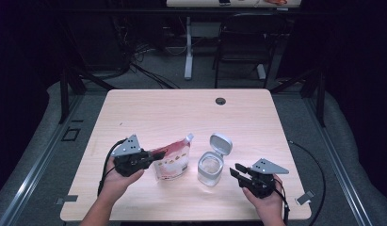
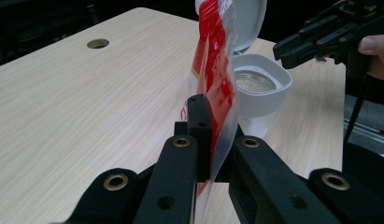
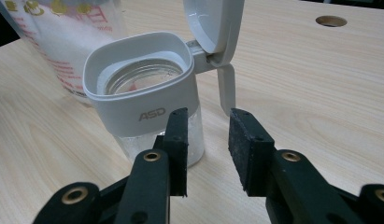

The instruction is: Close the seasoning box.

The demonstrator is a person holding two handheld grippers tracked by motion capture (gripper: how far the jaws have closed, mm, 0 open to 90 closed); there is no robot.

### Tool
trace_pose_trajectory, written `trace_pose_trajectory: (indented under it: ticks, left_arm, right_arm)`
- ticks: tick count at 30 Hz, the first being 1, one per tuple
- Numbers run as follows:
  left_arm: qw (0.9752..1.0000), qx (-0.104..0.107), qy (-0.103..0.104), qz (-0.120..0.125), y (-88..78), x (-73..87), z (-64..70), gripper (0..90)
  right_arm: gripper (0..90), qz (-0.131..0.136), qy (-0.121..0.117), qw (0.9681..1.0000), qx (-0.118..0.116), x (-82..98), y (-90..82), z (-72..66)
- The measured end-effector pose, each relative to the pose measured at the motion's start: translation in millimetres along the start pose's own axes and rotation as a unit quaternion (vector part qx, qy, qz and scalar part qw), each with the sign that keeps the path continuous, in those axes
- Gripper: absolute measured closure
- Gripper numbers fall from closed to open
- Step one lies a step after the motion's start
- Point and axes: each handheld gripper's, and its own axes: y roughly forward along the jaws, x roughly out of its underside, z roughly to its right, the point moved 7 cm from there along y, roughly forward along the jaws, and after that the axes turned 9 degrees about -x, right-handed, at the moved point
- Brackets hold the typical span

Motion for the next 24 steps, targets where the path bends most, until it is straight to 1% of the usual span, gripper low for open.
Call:
trace_pose_trajectory:
  ticks: [2,5,7,9,10,11,13,16,19,22,23,24]
  left_arm:
    - [1.0,0.002,-0.005,0.001,-1.7,2.2,-0.9,89.5]
    - [0.9999,-0.002,-0.01,0.004,-4.3,4.2,-1.3,87.3]
    - [0.9999,-0.007,-0.006,0.003,-5.9,4.5,-1.7,86.2]
    - [0.9999,-0.015,-0.007,0.002,-6.4,5.1,-2.3,81.7]
    - [0.9998,-0.018,-0.007,0.002,-6.4,5.8,-2.9,77.2]
    - [0.9998,-0.018,-0.009,0.002,-6.3,6.9,-2.7,74.7]
    - [0.9997,-0.022,-0.005,-0.007,-5.8,10.8,-3.0,73.1]
    - [0.9995,-0.028,-0.014,-0.009,-3.3,16.9,-3.2,65.2]
    - [0.9993,-0.024,-0.03,-0.005,-1.1,23.0,-3.2,59.3]
    - [0.9992,-0.025,-0.03,-0.012,0.9,29.3,-2.3,56.6]
    - [0.9991,-0.027,-0.032,-0.007,2.3,30.7,-2.2,55.8]
    - [0.999,-0.028,-0.032,-0.01,2.4,32.0,-2.5,54.0]
  right_arm:
    - [68.7,0.0,0.0,1.0,0.0,0.1,0.1,-0.1]
    - [68.7,0.0,0.001,1.0,0.001,0.2,0.6,-0.2]
    - [68.7,-0.001,0.0,1.0,0.0,0.4,0.8,-0.1]
    - [68.6,-0.002,0.0,1.0,0.0,0.3,0.7,-0.1]
    - [68.6,0.0,0.001,1.0,0.0,0.1,0.9,-0.3]
    - [68.6,0.001,0.001,1.0,0.0,0.0,0.8,-0.3]
    - [68.5,0.0,0.001,1.0,0.0,0.0,0.4,-0.2]
    - [68.5,0.0,0.0,1.0,0.0,-0.1,0.0,0.1]
    - [68.5,-0.001,0.0,1.0,0.001,0.0,-0.1,0.2]
    - [68.5,-0.001,0.0,1.0,0.0,-0.1,0.1,-0.1]
    - [68.5,-0.001,0.0,1.0,0.0,-0.1,0.1,-0.1]
    - [68.5,-0.001,0.0,1.0,0.0,-0.1,0.1,-0.1]
